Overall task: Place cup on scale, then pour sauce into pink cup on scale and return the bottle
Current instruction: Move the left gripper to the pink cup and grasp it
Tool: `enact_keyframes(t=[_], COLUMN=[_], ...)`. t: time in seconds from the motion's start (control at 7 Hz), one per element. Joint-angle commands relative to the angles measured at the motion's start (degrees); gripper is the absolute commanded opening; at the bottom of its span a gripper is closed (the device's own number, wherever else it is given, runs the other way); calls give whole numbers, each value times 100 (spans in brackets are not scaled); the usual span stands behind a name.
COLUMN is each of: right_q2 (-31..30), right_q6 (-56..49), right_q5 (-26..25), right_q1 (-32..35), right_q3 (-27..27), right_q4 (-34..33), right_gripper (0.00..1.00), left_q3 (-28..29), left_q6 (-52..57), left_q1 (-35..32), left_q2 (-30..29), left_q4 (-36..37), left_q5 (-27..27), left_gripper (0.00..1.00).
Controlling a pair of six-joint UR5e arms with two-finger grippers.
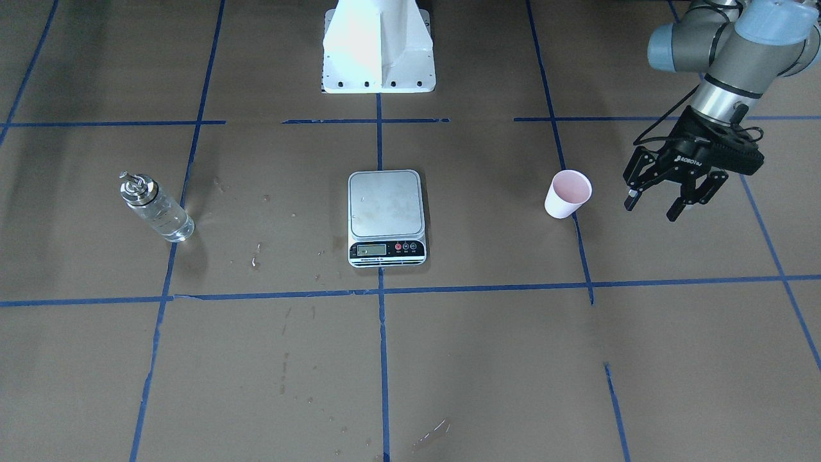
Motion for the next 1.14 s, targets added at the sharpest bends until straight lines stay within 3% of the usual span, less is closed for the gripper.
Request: enact_keyframes(t=[0.0,0.14,0.43,1.0], right_q2=[0,0,8,-18], right_q6=[4,4,4,4], right_q5=[-8,-8,-17,-17], right_q1=[0,0,0,0], right_q3=[-6,-6,-15,-15], right_q4=[5,5,5,-3], right_gripper=[100,100,100,100], left_q3=[-245,-244,-227,-130], left_q6=[-415,-906,-1271,-1271], left_q1=[561,930,1100,1196], left_q2=[479,349,-64,-22], left_q4=[-5,12,484,531], left_q5=[368,517,667,676], left_gripper=[62,62,53,53])
